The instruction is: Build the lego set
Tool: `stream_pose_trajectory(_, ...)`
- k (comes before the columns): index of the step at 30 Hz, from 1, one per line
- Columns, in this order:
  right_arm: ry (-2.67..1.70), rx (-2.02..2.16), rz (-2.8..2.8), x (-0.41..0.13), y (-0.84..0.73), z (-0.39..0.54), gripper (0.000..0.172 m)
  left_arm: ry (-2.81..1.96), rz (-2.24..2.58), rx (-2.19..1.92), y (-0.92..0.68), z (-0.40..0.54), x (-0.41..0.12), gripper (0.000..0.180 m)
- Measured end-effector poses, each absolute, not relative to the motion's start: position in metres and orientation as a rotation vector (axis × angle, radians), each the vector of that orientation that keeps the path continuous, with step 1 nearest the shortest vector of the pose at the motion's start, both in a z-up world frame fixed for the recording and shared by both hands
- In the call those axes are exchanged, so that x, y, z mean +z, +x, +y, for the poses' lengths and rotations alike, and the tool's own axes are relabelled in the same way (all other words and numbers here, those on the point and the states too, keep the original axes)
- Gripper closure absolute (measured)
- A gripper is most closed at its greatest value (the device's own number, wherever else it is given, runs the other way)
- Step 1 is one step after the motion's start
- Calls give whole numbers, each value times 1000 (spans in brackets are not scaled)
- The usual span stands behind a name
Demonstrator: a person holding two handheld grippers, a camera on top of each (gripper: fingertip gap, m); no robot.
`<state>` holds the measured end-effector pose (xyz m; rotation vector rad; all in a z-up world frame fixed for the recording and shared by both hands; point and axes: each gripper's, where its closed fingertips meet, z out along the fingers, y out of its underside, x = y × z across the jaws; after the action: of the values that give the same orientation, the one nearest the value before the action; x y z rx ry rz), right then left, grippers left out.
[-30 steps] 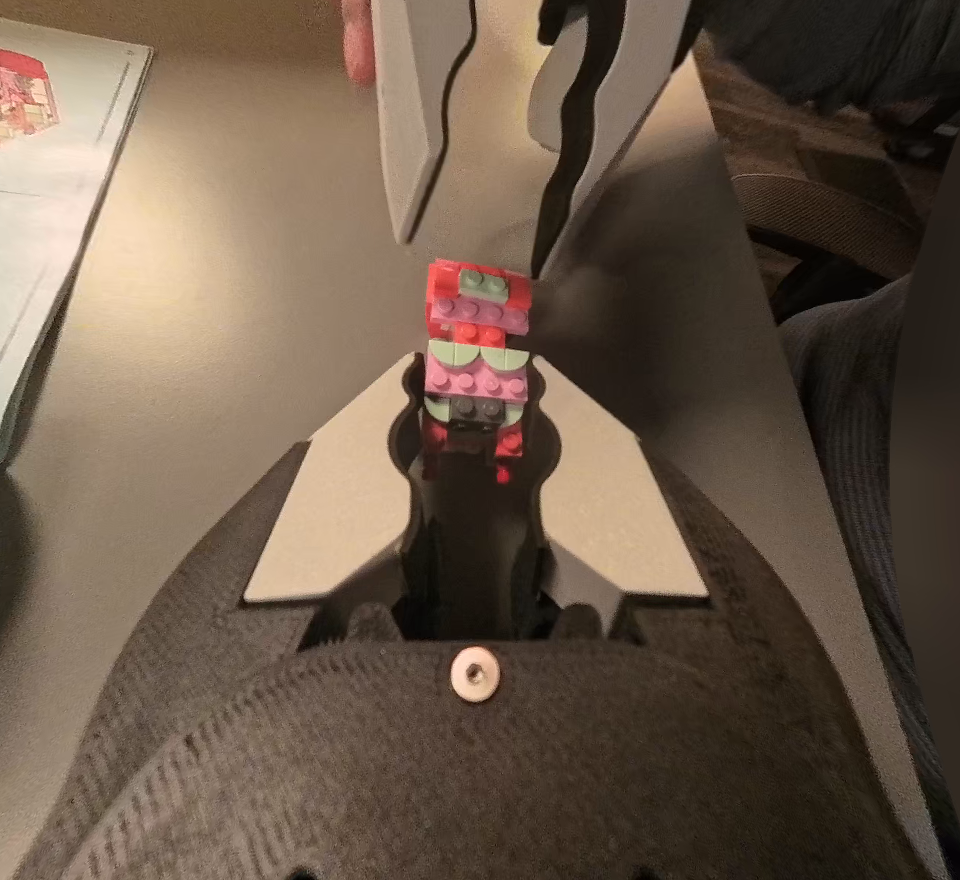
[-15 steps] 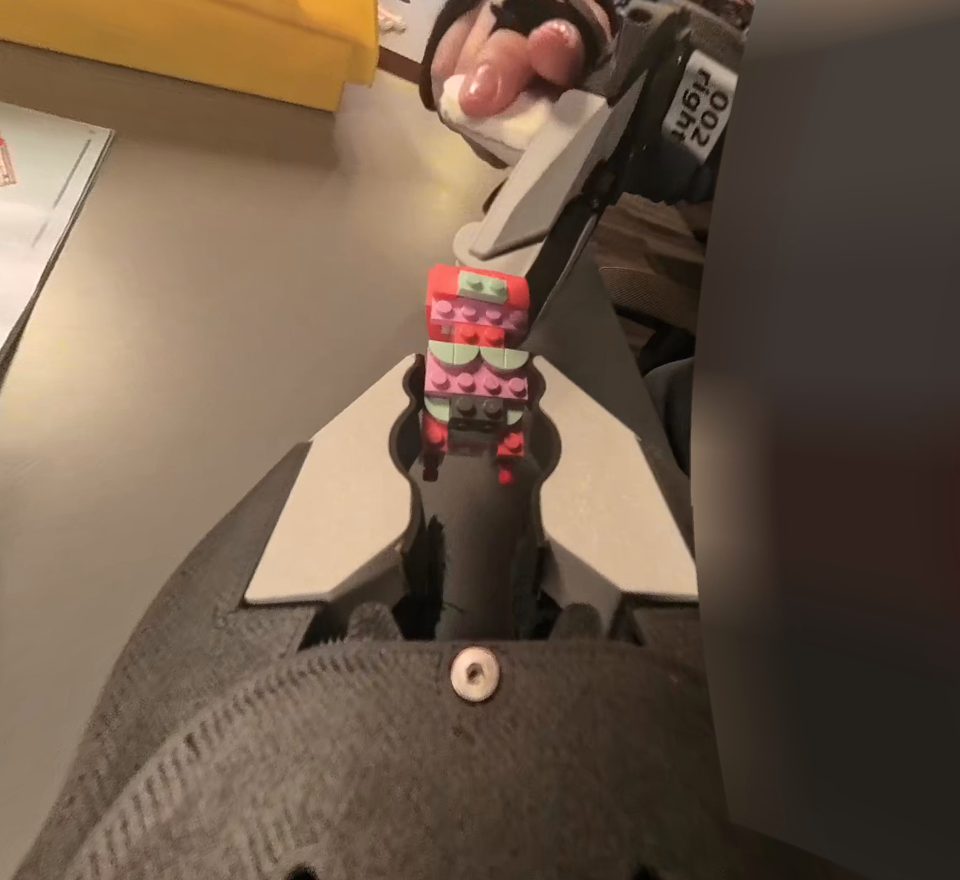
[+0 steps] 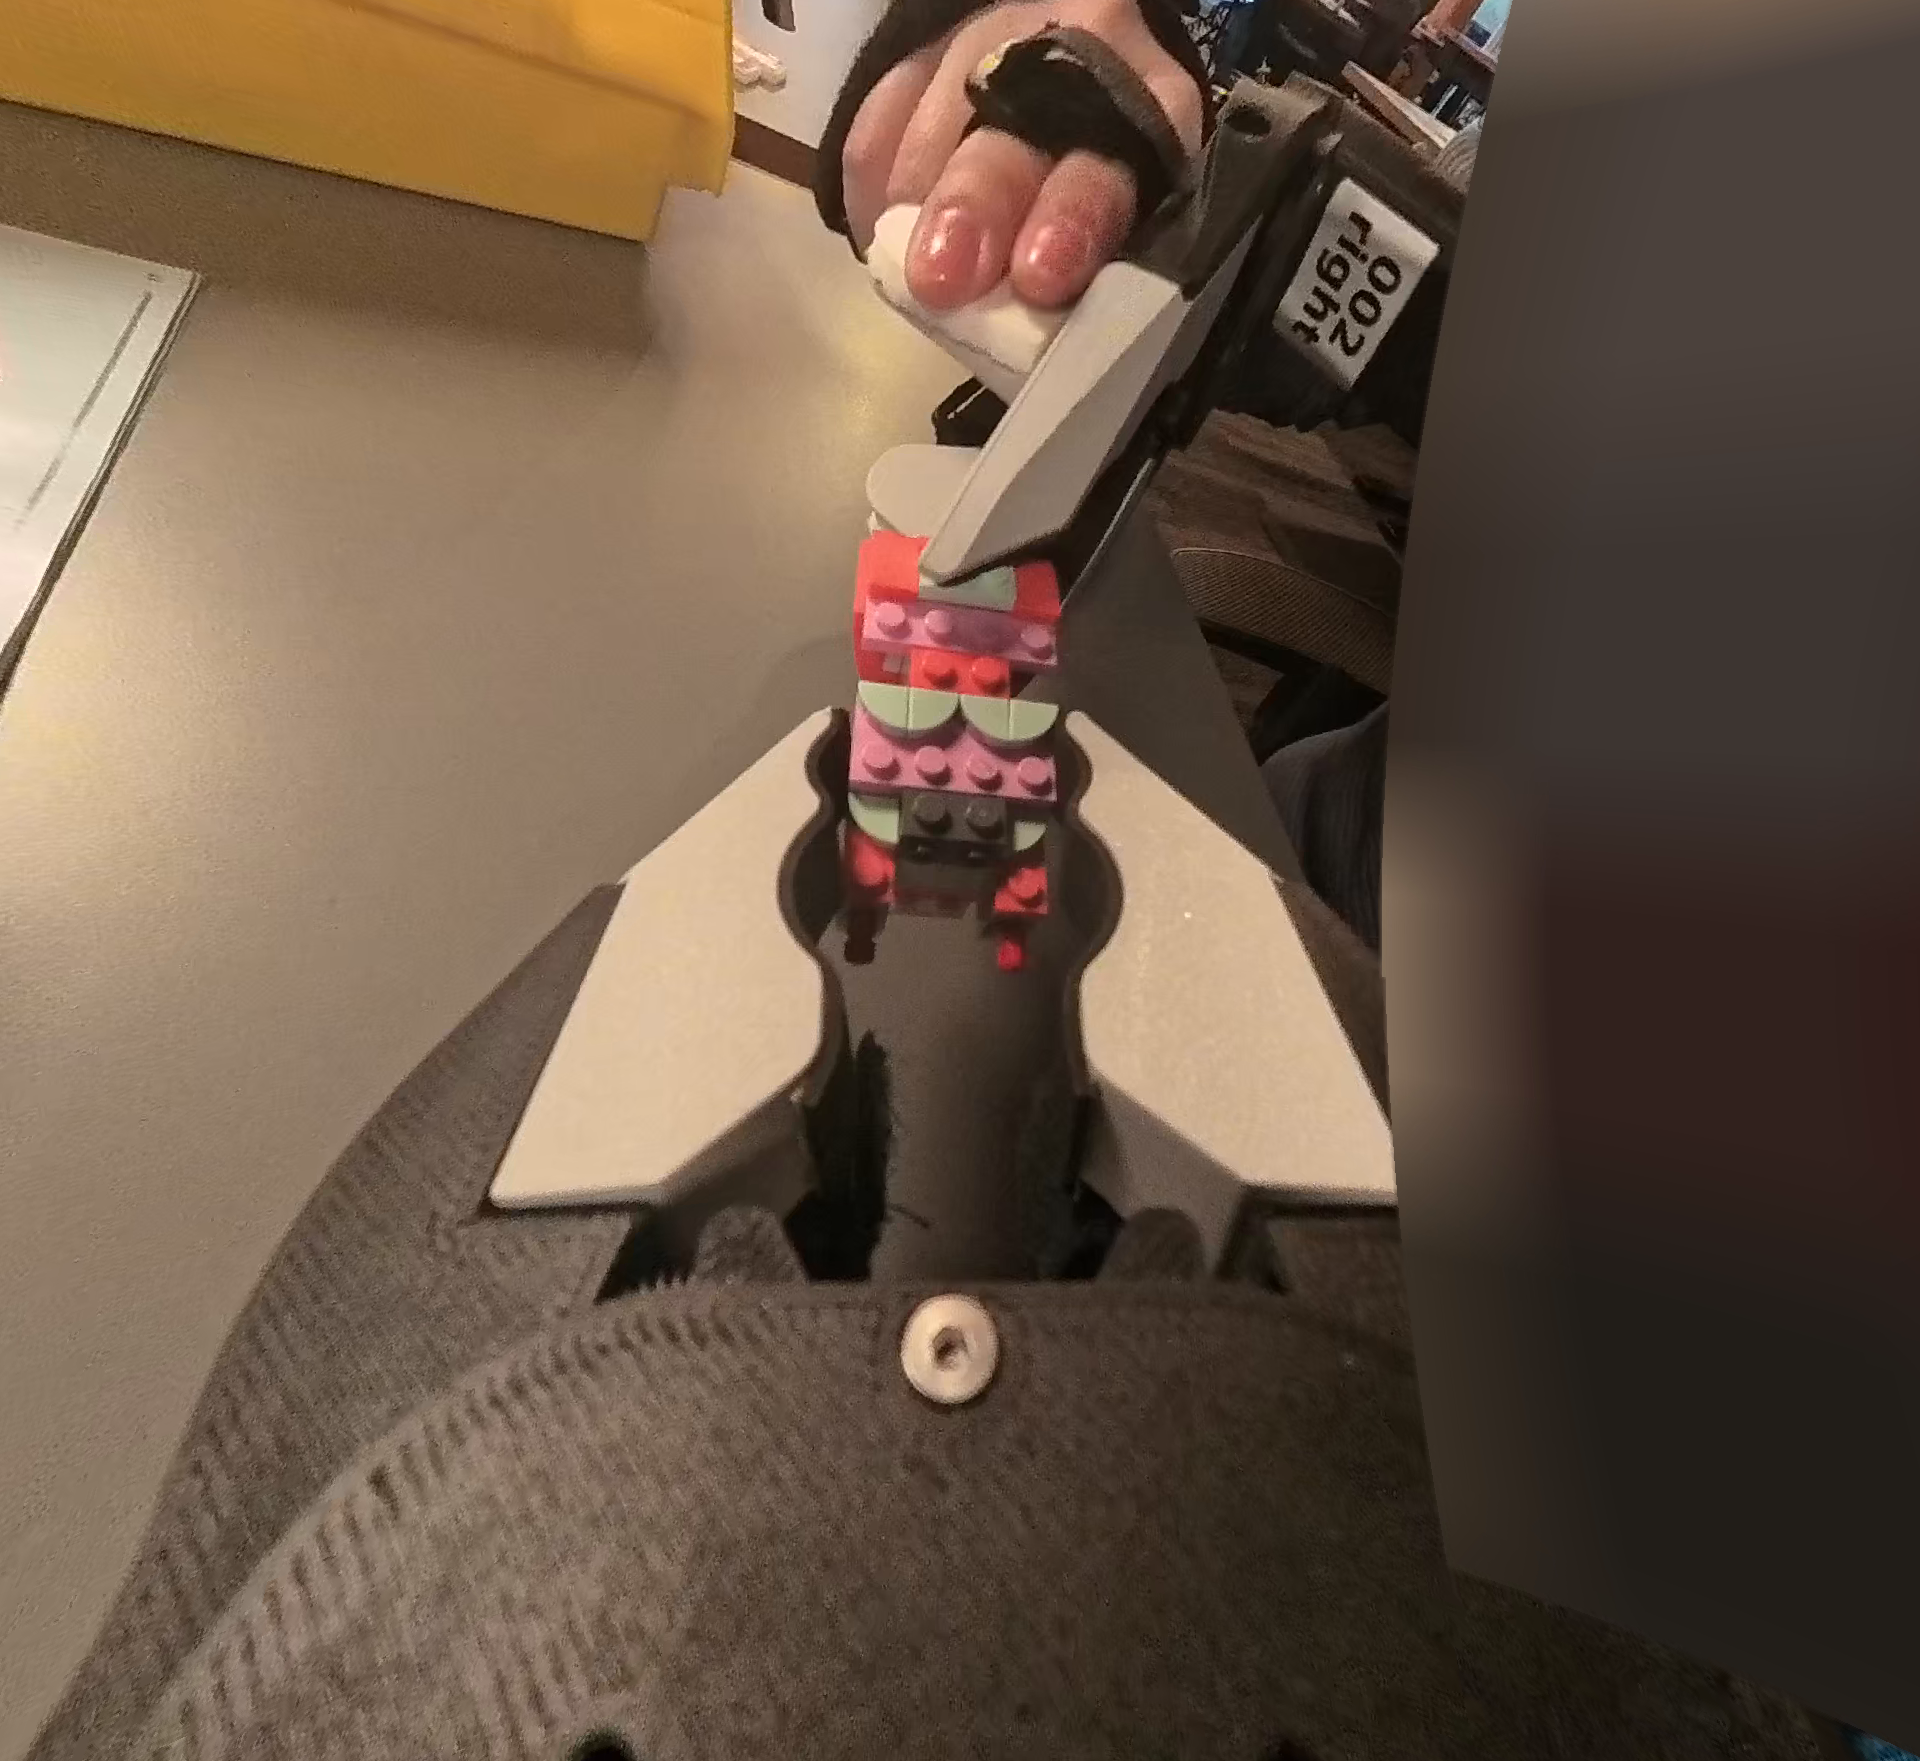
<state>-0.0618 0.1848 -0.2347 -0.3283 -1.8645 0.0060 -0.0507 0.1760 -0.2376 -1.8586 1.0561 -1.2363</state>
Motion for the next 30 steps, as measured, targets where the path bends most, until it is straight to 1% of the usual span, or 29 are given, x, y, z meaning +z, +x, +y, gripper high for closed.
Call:
stream_pose_trajectory(14,-369,-87,-1991,-247,-58,186,129,-1914,1085,-1238,-48,174,-251,144)
stream_pose_trajectory(19,-459,32,-1952,-255,-55,188,126,-1954,1072,-1187,-46,179,-258,144)
stream_pose_trajectory(21,-589,160,-1947,-258,-49,190,93,-1985,1090,-1046,-49,186,-266,144)
stream_pose_trajectory(22,-647,227,-1919,-256,-46,193,85,-2006,1103,-968,-53,190,-271,143)
stream_pose_trajectory(26,-814,477,-1654,-229,-35,214,86,-2043,1120,-845,-56,197,-282,143)
stream_pose_trajectory(30,-887,596,-1371,-203,-29,241,94,-2062,1119,-829,-57,199,-287,143)
